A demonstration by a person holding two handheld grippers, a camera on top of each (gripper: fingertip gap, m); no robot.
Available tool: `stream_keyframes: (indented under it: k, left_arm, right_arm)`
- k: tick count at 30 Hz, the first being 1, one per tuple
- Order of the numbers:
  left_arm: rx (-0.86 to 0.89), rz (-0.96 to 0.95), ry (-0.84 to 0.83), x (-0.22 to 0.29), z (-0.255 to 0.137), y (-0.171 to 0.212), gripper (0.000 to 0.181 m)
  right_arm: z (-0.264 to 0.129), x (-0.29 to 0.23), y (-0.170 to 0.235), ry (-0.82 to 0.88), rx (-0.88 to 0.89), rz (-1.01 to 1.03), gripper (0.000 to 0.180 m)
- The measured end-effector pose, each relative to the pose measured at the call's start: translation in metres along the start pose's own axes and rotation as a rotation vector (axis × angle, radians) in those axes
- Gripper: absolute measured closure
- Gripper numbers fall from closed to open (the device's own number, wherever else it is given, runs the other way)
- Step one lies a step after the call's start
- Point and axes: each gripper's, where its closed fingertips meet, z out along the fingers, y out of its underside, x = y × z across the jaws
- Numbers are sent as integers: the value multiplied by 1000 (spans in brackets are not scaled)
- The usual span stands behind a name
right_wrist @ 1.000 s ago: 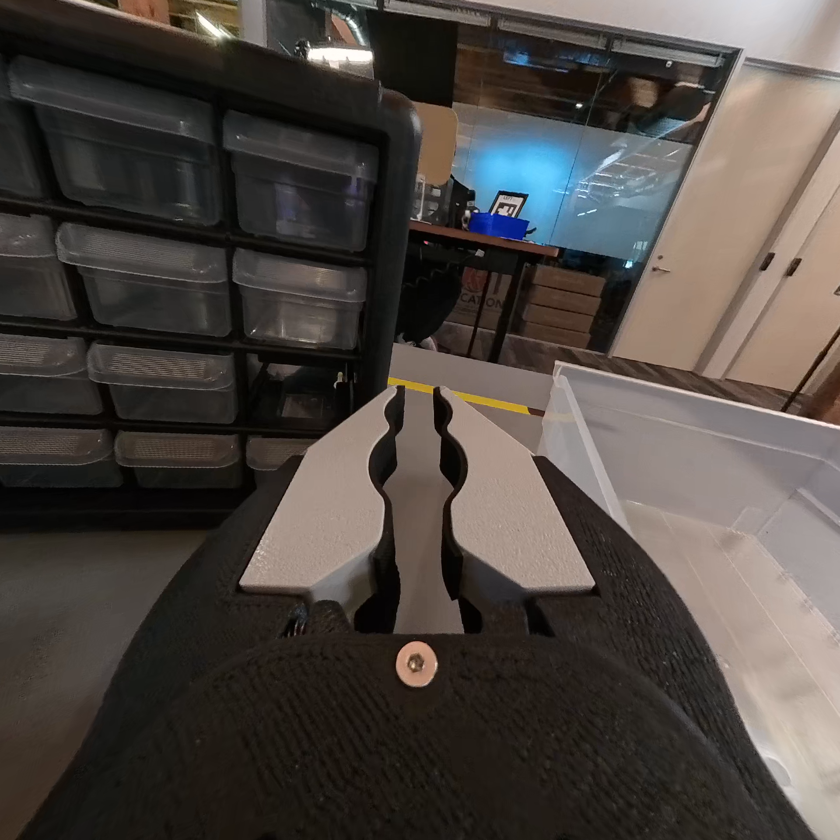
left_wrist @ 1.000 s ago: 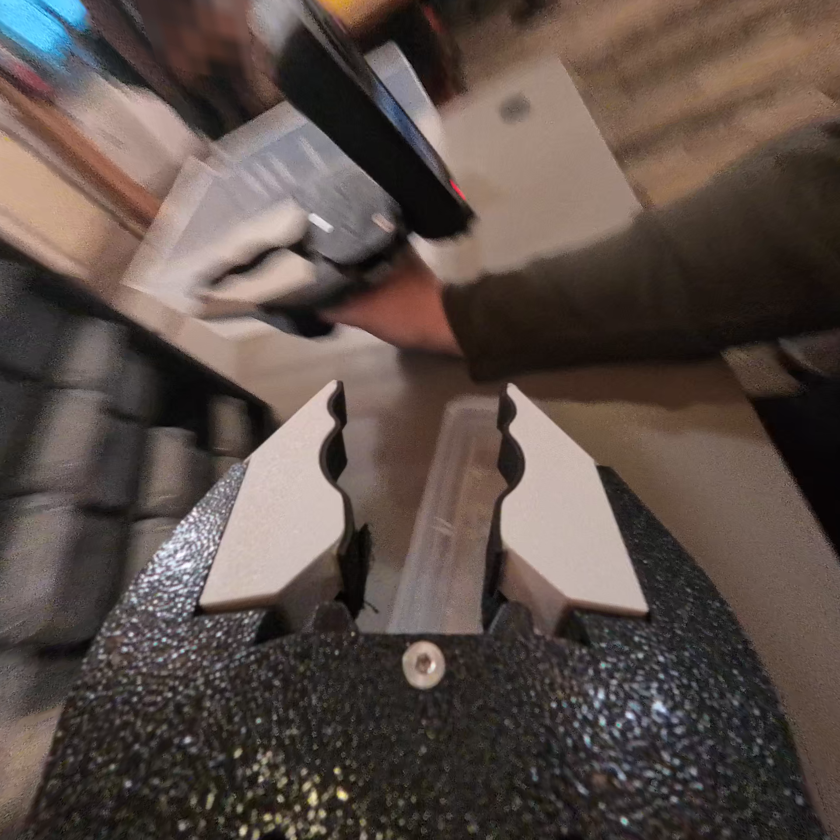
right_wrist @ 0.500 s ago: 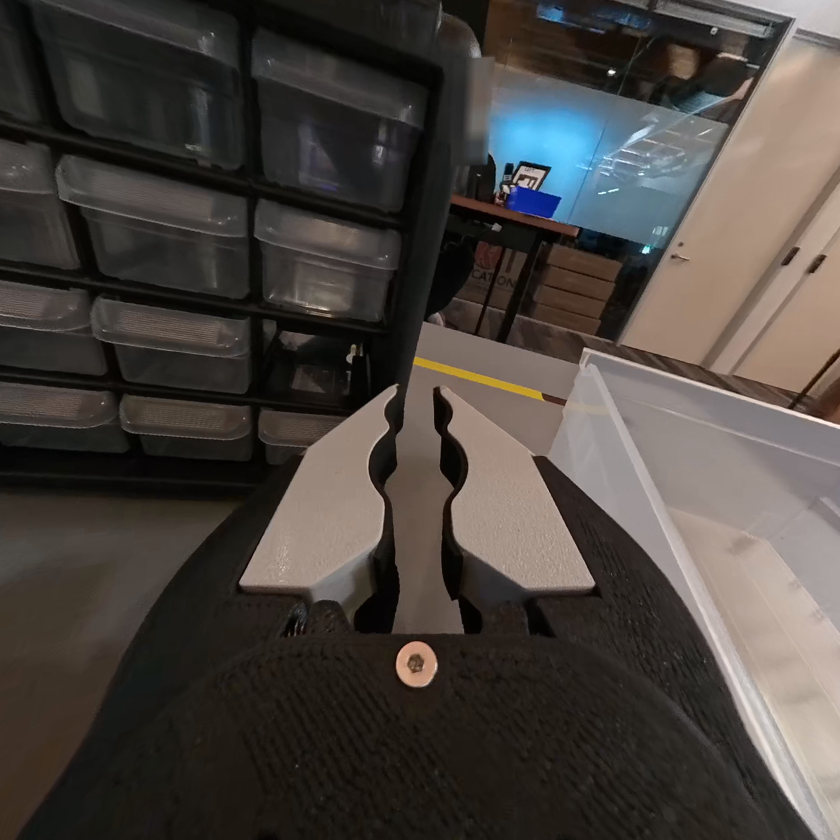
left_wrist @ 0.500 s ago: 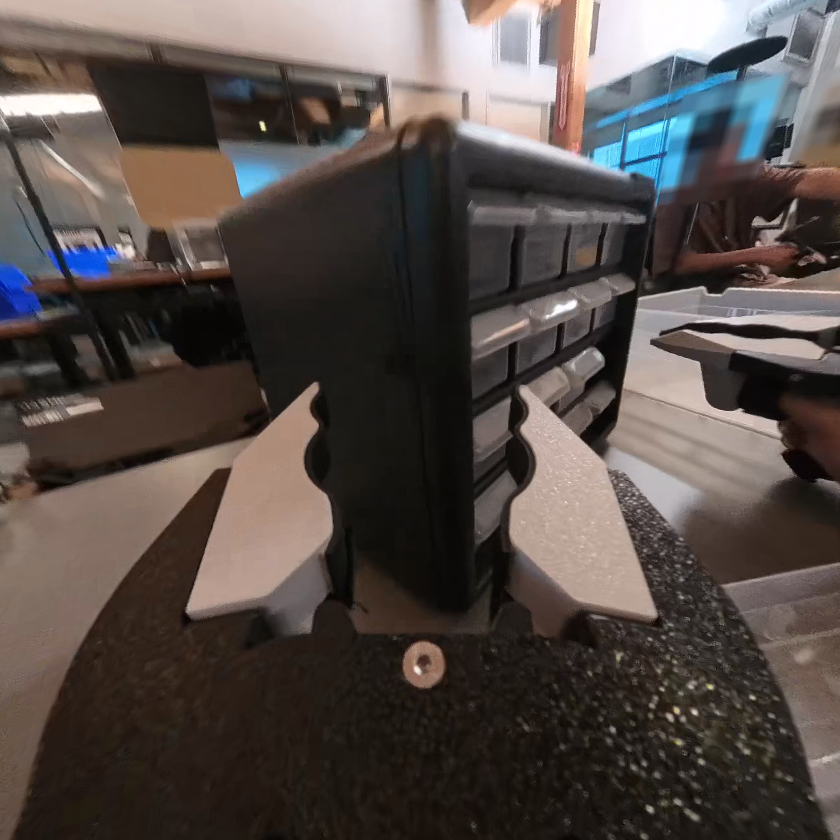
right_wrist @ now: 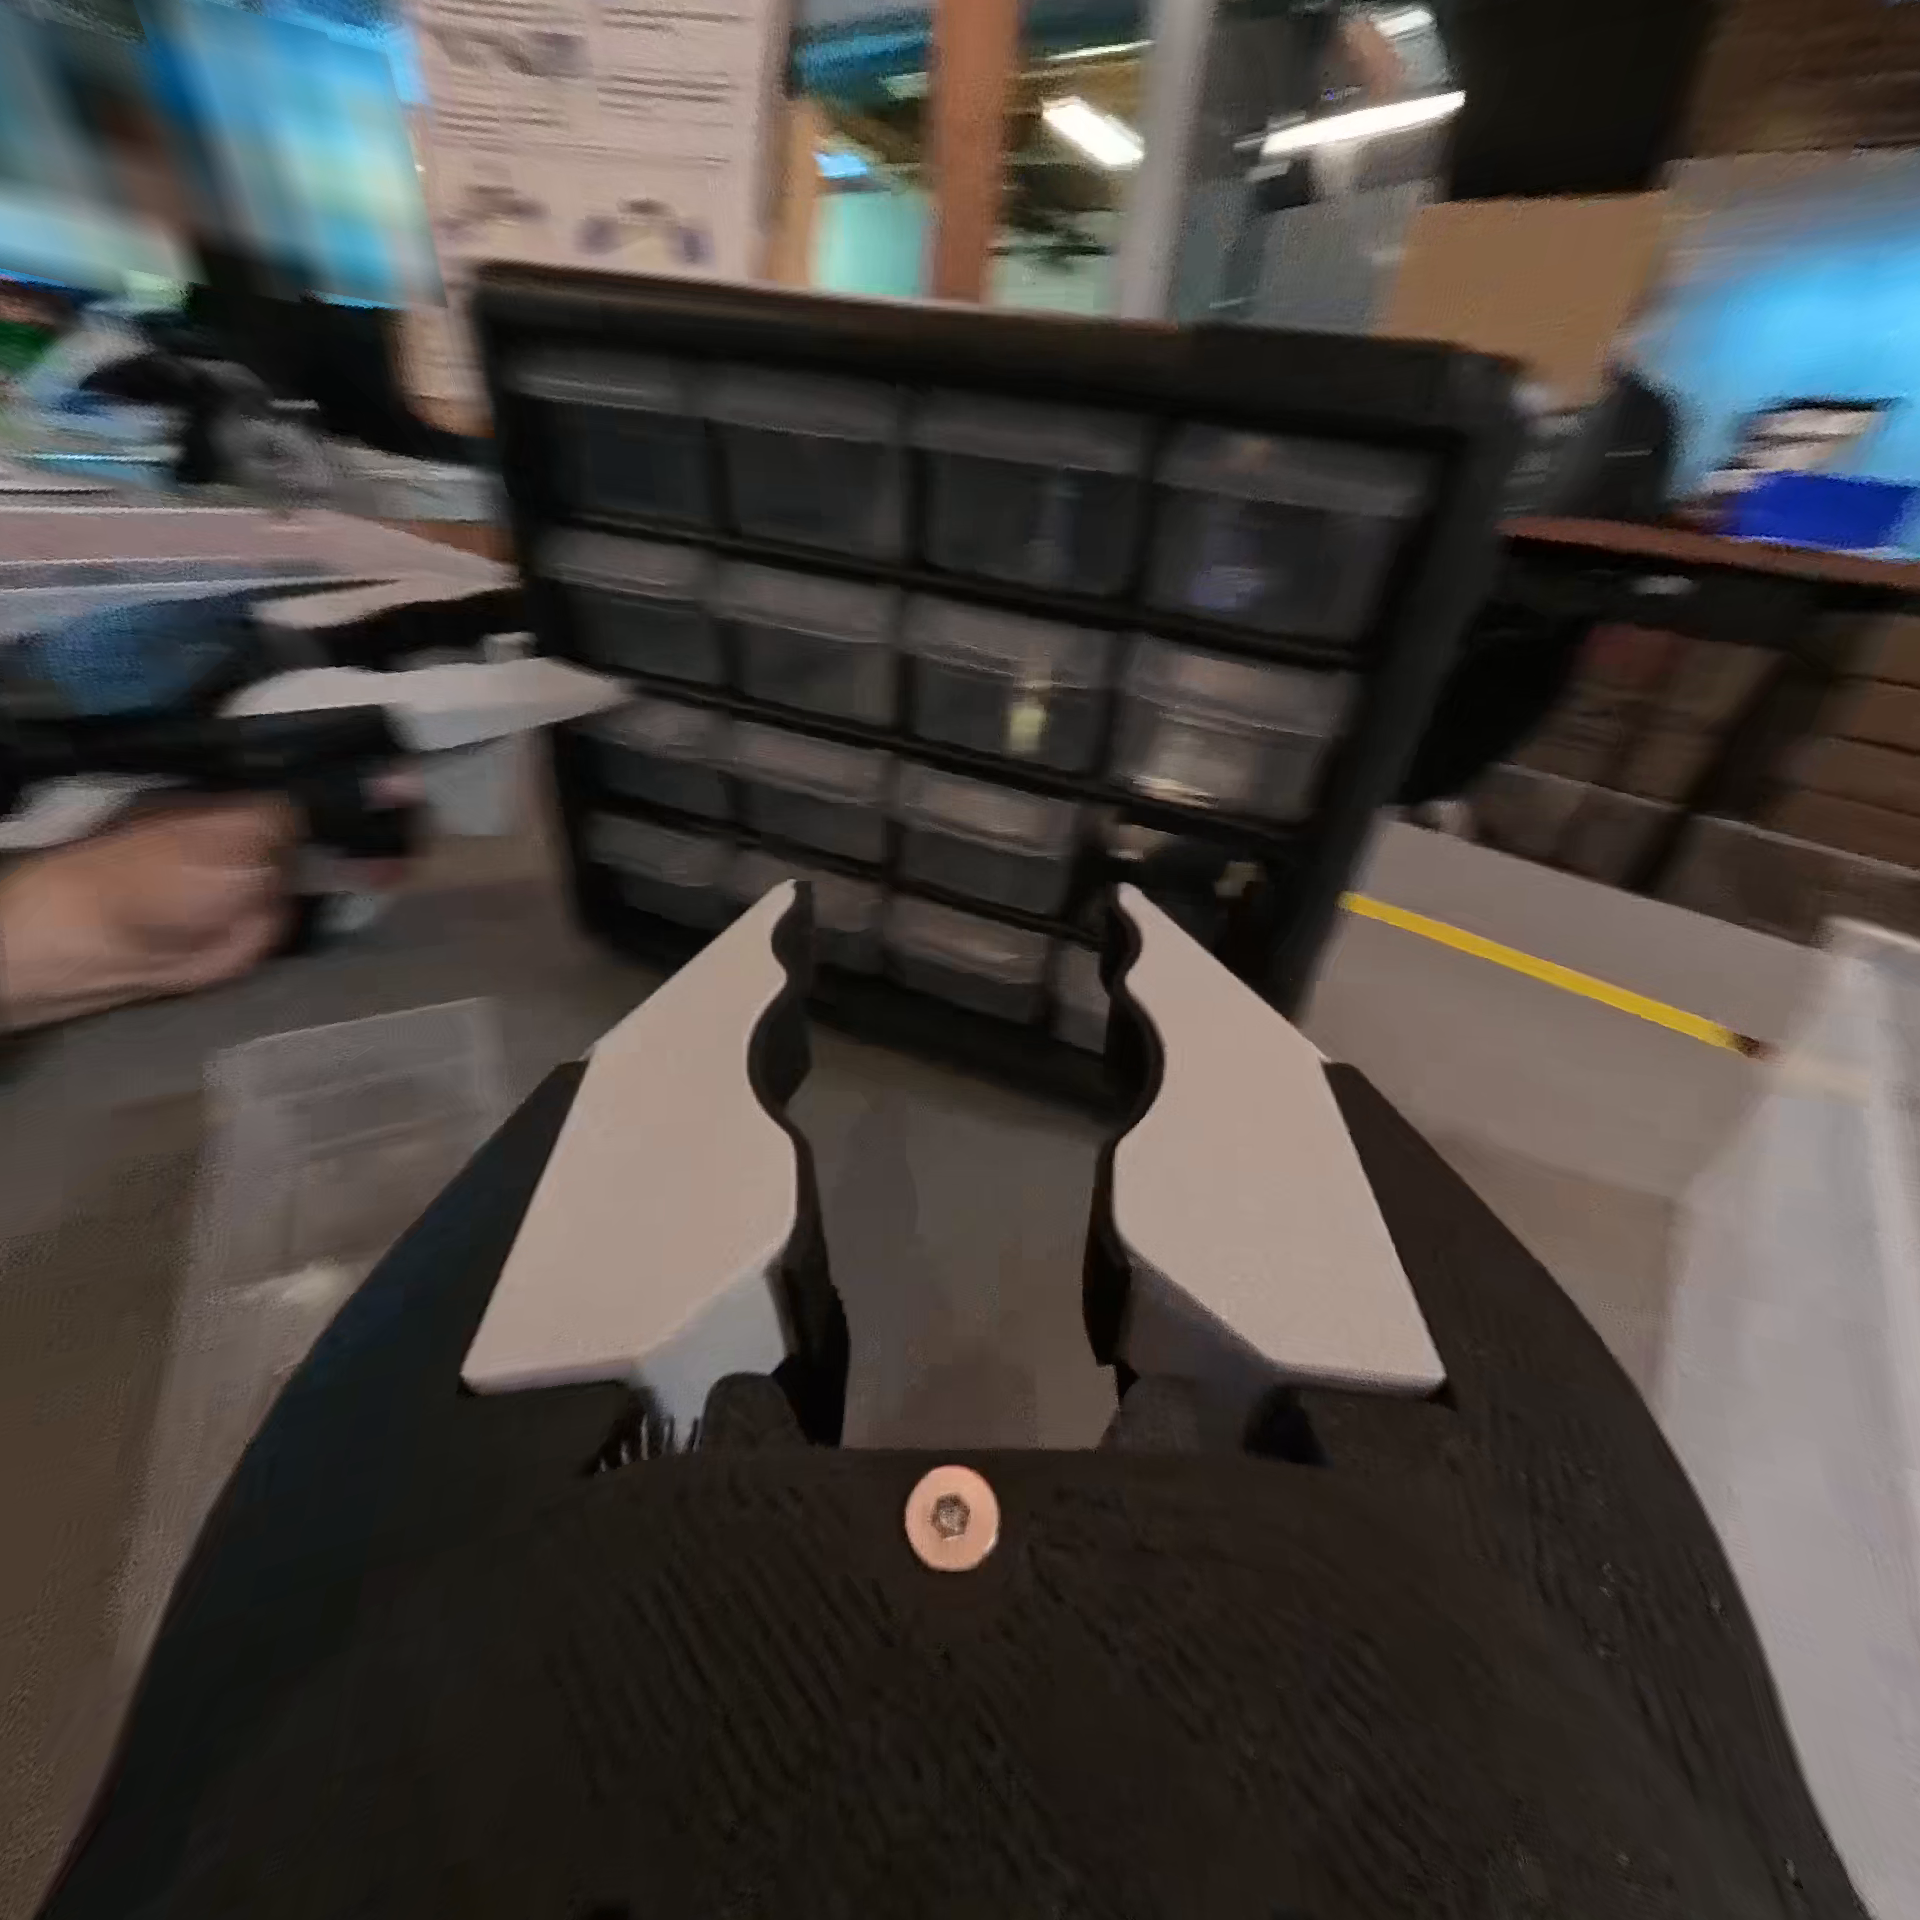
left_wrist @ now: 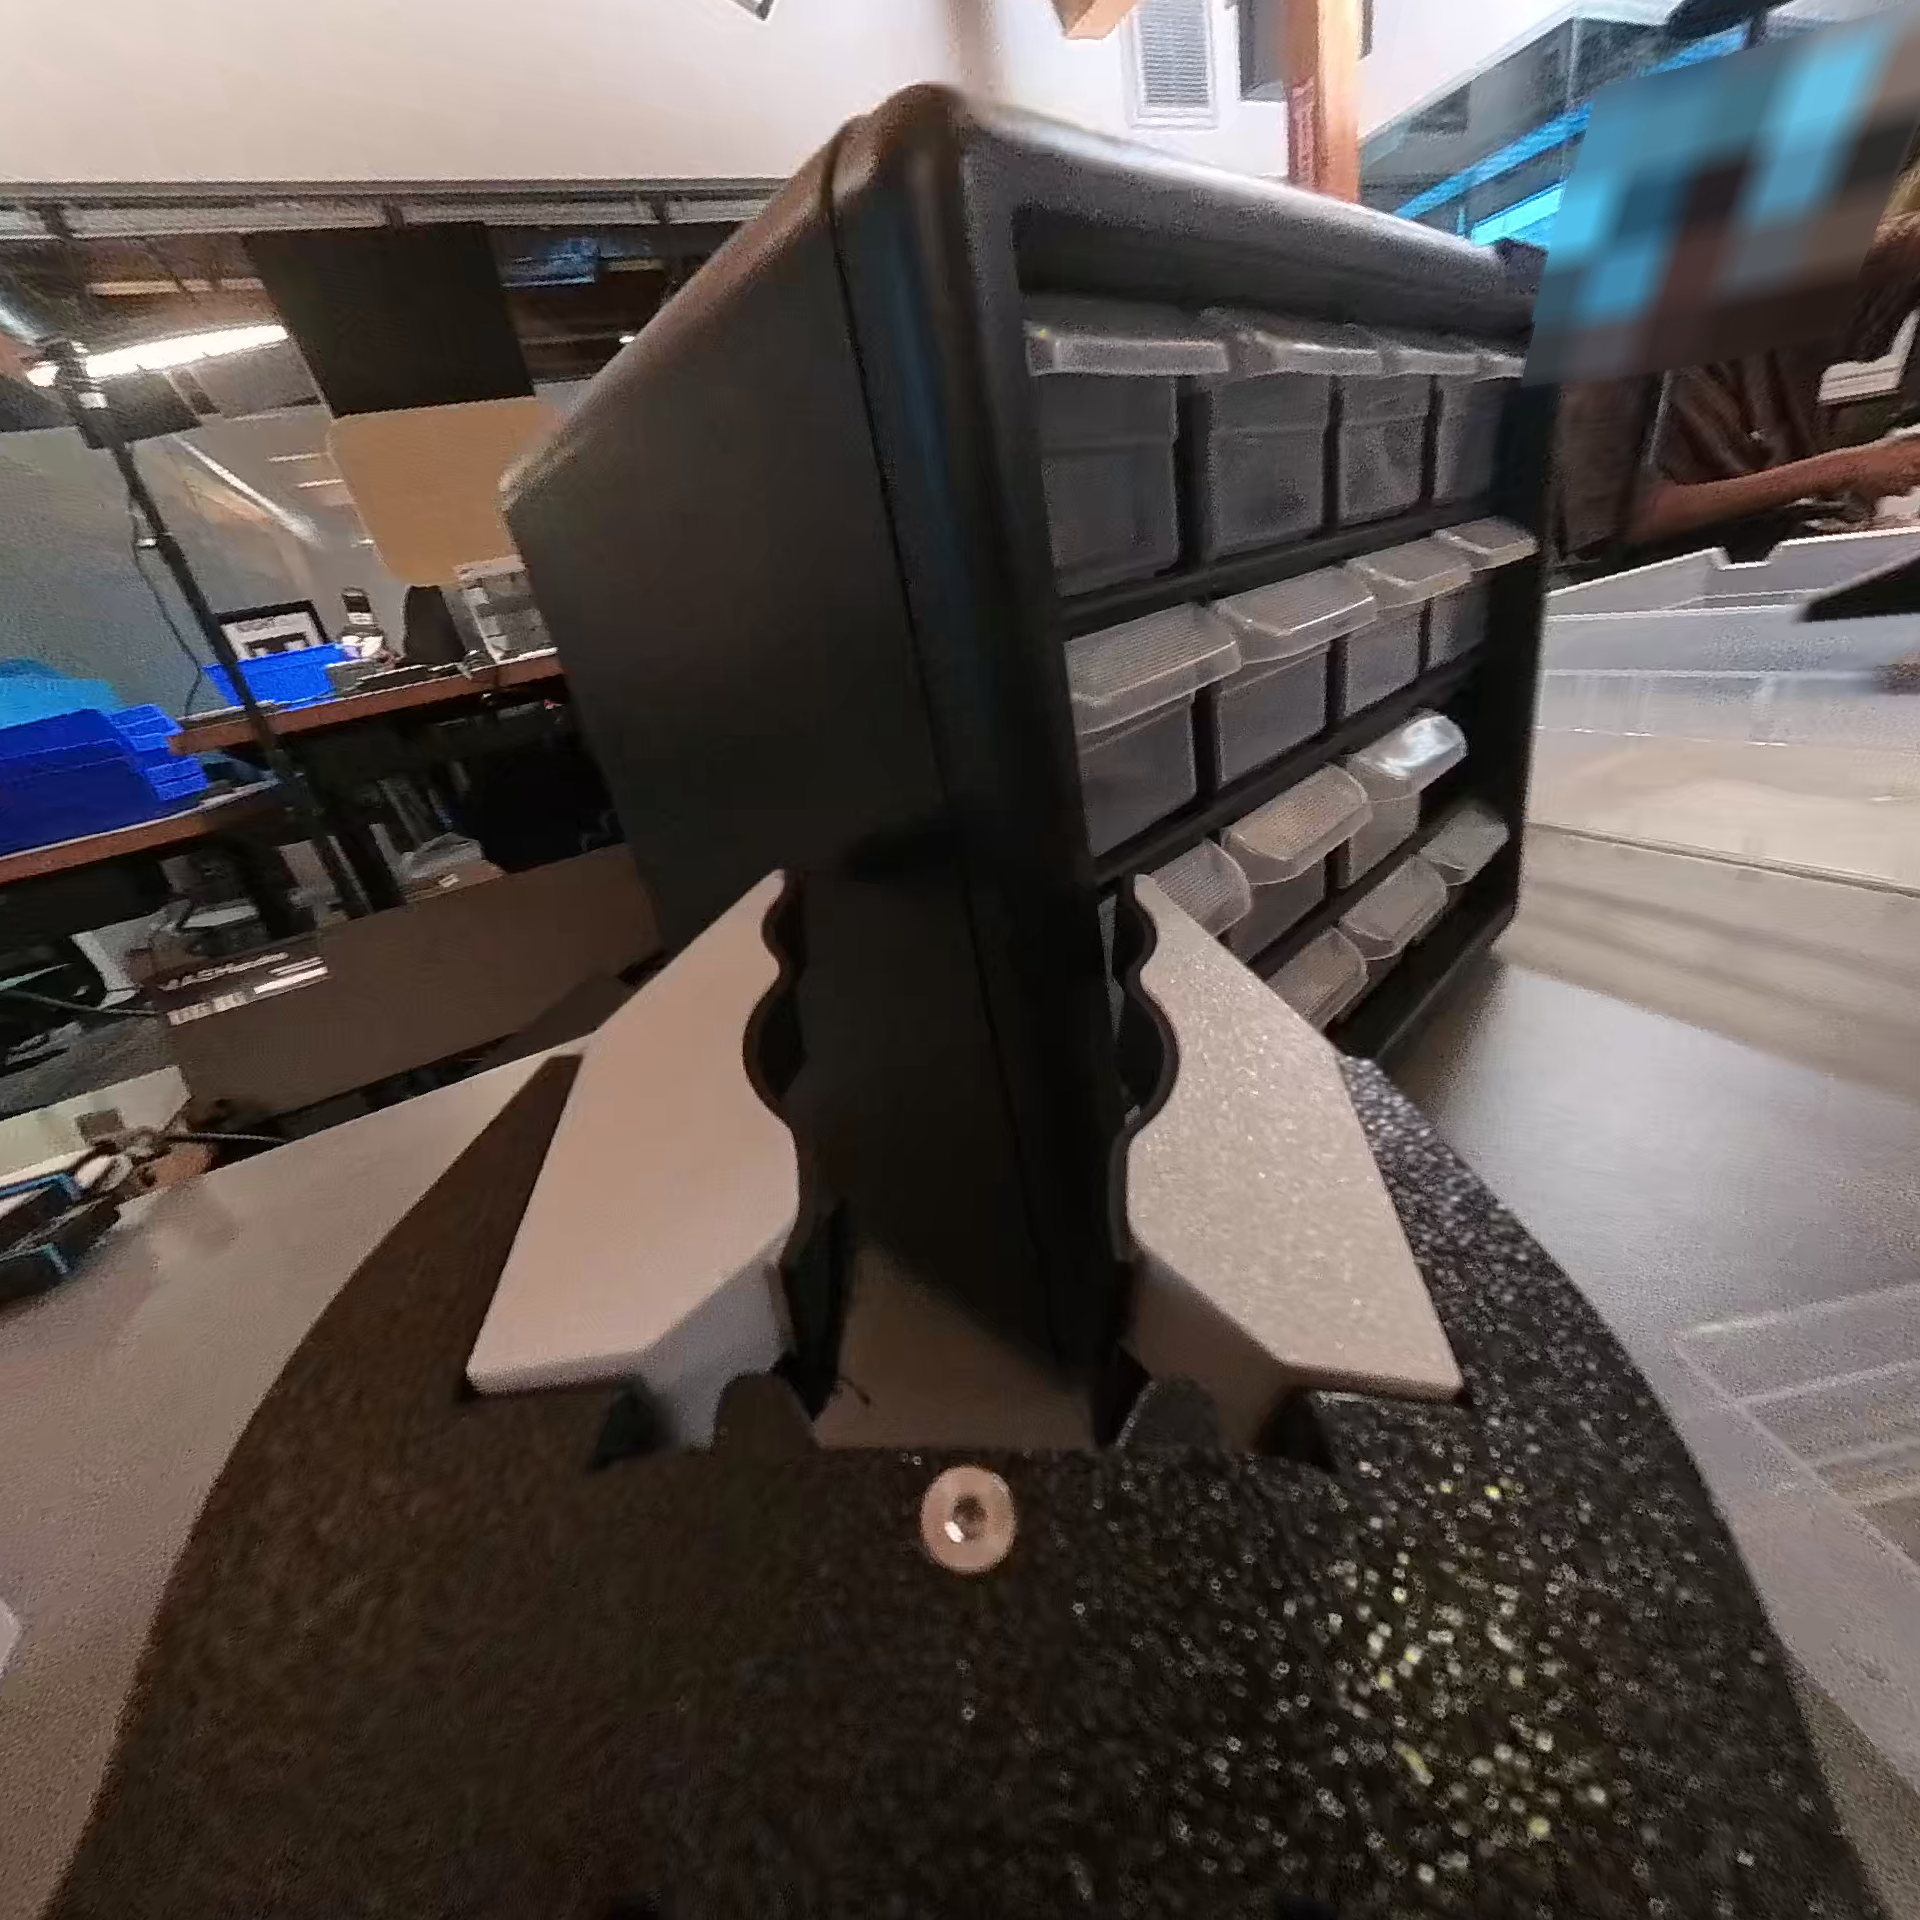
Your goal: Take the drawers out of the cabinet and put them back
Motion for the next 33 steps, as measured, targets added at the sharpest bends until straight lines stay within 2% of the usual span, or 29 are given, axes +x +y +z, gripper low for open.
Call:
stream_keyframes:
  k: [2, 4, 5, 9, 15, 19, 20, 22, 25, 33]
  left_arm:
    - [-11, 11, -45, -8, 2, 2, 125]
    - [-20, 32, -98, -19, 4, 4, 132]
    - [-23, 47, -119, -24, 5, 6, 136]
    - [-33, 46, -145, -35, 11, 10, 143]
    - [-33, 28, -120, -32, 13, 11, 150]
    - [-32, 27, -118, -31, 14, 11, 151]
    - [-32, 21, -119, -31, 14, 11, 150]
    - [-33, 2, -108, -31, 15, 12, 145]
    - [-40, -29, -88, -29, 16, 13, 142]
    - [-41, -116, -46, -29, 17, 14, 149]
  right_arm:
    - [-12, -35, 5, -210, -72, 21, 116]
    - [-30, -66, 25, -387, -205, 60, 98]
    - [-39, -76, 34, -434, -255, 78, 87]
    - [-65, -100, 67, -508, -416, 18, 65]
    - [-62, -121, 95, -575, -587, -106, 66]
    - [-58, -126, 105, -618, -656, -119, 89]
    - [-58, -127, 105, -632, -658, -111, 100]
    - [-56, -127, 105, -630, -664, -96, 101]
    - [-53, -119, 104, -566, -660, -74, 101]
    - [-38, -64, 72, -232, -512, 105, 101]
